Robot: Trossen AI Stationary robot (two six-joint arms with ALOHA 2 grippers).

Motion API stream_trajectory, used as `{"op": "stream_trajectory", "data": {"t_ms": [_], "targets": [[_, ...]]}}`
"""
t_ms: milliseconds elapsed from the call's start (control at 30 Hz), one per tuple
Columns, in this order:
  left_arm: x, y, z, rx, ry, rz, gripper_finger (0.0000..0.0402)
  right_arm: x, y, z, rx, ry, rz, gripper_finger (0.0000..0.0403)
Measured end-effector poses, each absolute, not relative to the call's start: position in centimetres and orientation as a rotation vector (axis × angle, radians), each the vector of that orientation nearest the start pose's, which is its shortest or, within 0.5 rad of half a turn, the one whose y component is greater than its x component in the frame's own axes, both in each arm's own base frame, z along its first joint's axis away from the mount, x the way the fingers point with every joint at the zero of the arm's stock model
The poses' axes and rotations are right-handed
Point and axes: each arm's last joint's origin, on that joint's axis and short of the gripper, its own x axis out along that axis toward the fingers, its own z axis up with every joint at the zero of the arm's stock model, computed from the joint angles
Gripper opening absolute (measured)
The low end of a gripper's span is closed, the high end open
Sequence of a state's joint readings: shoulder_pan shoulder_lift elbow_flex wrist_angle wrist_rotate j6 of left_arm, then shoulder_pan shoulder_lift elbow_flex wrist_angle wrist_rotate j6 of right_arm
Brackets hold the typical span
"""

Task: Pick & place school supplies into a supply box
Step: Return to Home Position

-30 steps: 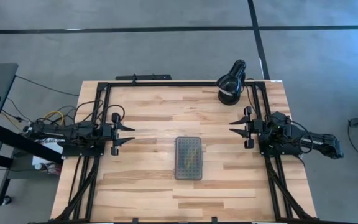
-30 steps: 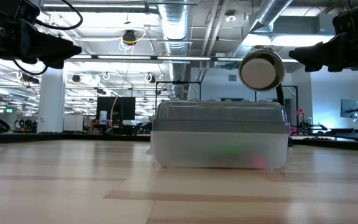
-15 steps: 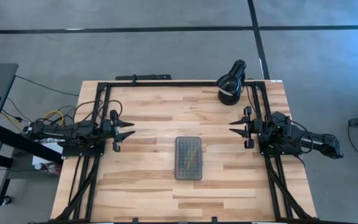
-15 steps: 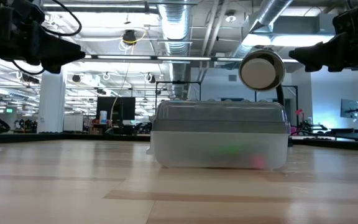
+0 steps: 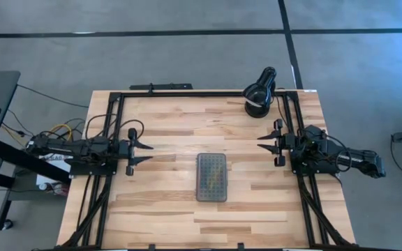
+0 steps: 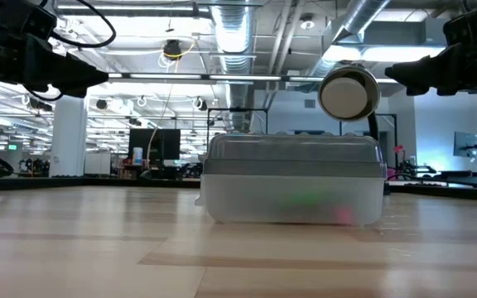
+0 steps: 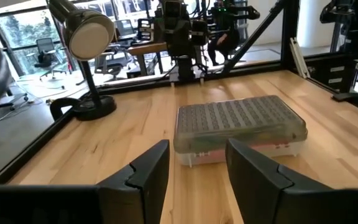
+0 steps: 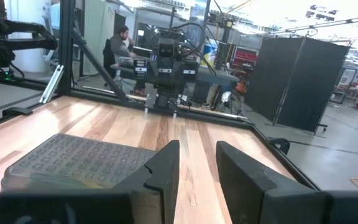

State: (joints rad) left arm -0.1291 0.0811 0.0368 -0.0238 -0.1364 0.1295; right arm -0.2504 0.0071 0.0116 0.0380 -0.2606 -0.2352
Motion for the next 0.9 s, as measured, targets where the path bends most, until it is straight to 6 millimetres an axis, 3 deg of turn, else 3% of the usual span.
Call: {"op": "stream_trajectory", "data": {"t_ms": [767, 900], "targets": [[10.00, -0.91, 16.75, 0.139, 0.066, 0.004, 0.0153, 9.52, -1.67, 17.06, -0.246, -0.042, 0.005, 0.0102], [9.49, -0.86, 17.35, 0.190, -0.011, 0.013, 0.0153, 9.52, -1.67, 17.06, -0.246, -0.042, 0.005, 0.0102]]}}
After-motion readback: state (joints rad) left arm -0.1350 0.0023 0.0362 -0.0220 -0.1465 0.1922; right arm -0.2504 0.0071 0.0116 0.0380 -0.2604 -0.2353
